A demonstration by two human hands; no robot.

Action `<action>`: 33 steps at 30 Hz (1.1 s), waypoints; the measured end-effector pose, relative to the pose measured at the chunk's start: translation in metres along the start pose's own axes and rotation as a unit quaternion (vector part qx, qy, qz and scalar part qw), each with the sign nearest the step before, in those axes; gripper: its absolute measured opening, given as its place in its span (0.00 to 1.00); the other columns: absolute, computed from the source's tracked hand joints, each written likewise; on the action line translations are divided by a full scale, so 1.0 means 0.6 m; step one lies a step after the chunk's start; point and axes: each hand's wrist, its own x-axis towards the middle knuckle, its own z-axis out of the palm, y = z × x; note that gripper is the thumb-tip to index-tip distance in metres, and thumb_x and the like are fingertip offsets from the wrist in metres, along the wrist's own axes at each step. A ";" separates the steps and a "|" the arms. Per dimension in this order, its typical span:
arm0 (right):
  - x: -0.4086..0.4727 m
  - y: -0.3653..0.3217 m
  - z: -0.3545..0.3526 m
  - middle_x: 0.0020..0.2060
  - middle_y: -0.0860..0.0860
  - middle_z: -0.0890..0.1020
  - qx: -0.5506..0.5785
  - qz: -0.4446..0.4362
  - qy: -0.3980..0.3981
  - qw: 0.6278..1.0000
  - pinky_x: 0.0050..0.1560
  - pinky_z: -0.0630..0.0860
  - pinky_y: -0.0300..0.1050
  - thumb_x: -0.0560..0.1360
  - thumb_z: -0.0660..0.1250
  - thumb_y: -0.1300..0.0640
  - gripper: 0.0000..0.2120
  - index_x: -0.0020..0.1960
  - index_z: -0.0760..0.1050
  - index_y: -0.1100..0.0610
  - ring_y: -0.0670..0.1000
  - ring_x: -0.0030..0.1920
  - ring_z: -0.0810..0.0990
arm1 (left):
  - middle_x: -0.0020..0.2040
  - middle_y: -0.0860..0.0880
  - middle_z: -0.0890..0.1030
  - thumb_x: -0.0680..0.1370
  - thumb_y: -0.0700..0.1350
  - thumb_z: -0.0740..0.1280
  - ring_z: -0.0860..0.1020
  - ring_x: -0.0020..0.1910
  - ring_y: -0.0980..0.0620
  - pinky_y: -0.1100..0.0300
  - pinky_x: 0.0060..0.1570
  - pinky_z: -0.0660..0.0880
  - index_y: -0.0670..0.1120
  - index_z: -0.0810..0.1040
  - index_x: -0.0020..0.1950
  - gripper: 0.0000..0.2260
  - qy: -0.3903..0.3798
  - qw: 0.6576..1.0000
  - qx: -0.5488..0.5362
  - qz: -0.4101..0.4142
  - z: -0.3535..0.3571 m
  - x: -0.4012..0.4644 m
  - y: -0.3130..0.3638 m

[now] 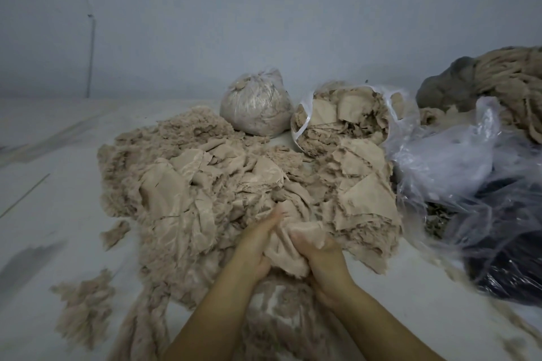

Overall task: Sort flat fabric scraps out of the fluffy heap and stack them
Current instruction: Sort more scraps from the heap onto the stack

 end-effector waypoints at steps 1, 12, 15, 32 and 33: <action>-0.003 0.004 0.005 0.46 0.61 0.85 -0.013 -0.018 0.009 1.000 0.48 0.81 0.53 0.74 0.69 0.60 0.12 0.54 0.79 0.64 0.60 0.47 0.84 | 0.40 0.39 0.83 0.73 0.39 0.71 0.83 0.37 0.45 0.54 0.38 0.81 0.34 0.78 0.50 0.10 0.024 0.999 0.016 0.017 0.001 0.003 -0.001; 0.000 -0.022 -0.021 0.39 0.59 0.83 -0.036 0.001 -0.065 0.997 0.37 0.78 0.45 0.78 0.62 0.61 0.09 0.48 0.79 0.64 0.54 0.38 0.82 | 0.37 0.44 0.84 0.71 0.62 0.67 0.81 0.32 0.49 0.58 0.32 0.77 0.44 0.82 0.49 0.22 0.023 0.988 0.140 -0.065 -0.018 -0.016 0.013; -0.004 -0.025 -0.022 0.36 0.60 0.81 -0.115 0.030 -0.125 0.985 0.33 0.76 0.41 0.78 0.63 0.62 0.09 0.42 0.78 0.66 0.52 0.33 0.80 | 0.49 0.37 0.82 0.70 0.47 0.73 0.83 0.42 0.44 0.53 0.40 0.81 0.36 0.77 0.60 0.23 -0.030 0.991 0.109 -0.066 0.006 -0.023 -0.002; 0.011 -0.024 -0.051 0.46 0.63 0.84 -0.067 0.023 0.024 0.997 0.51 0.77 0.55 0.74 0.71 0.58 0.10 0.51 0.79 0.64 0.60 0.47 0.82 | 0.35 0.47 0.80 0.76 0.36 0.67 0.78 0.33 0.53 0.64 0.32 0.74 0.43 0.75 0.44 0.04 0.037 0.940 0.280 0.190 0.016 -0.015 -0.021; 0.011 -0.022 -0.047 0.45 0.62 0.84 -0.040 0.005 0.042 0.998 0.51 0.77 0.56 0.74 0.70 0.59 0.09 0.51 0.79 0.64 0.60 0.46 0.83 | 0.36 0.46 0.80 0.78 0.37 0.65 0.77 0.34 0.51 0.62 0.32 0.73 0.43 0.76 0.43 0.05 0.036 0.936 0.295 0.191 0.019 -0.017 -0.029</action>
